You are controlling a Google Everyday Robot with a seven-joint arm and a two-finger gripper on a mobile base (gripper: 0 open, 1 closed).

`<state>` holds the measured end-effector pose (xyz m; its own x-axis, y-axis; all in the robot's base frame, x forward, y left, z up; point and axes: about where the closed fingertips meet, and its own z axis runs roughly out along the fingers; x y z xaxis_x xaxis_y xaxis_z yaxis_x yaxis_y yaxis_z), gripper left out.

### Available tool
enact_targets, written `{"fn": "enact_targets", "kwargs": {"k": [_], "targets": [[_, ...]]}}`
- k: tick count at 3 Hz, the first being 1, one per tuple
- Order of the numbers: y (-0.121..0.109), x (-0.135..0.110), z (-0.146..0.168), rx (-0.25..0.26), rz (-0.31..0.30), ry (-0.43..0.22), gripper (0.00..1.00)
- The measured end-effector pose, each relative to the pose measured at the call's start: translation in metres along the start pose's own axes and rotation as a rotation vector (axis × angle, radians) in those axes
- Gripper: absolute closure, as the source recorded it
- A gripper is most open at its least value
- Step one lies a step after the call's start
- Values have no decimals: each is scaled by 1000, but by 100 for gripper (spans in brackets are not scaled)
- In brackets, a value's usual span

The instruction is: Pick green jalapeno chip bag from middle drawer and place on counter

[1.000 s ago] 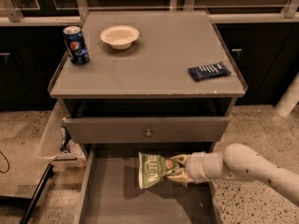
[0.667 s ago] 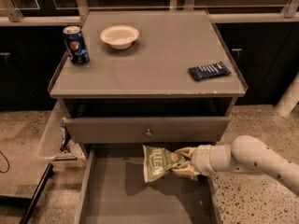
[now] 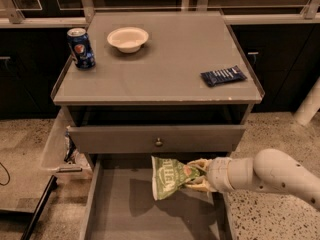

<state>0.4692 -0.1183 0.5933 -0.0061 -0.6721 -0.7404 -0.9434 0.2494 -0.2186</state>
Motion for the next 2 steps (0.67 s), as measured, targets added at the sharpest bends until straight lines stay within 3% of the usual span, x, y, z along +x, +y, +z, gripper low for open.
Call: {"fn": "enact_targets", "kwargs": {"k": [1, 2], "targets": [[7, -44, -33, 57, -100, 24, 100], [-7, -88, -68, 125, -166, 54, 100]]}}
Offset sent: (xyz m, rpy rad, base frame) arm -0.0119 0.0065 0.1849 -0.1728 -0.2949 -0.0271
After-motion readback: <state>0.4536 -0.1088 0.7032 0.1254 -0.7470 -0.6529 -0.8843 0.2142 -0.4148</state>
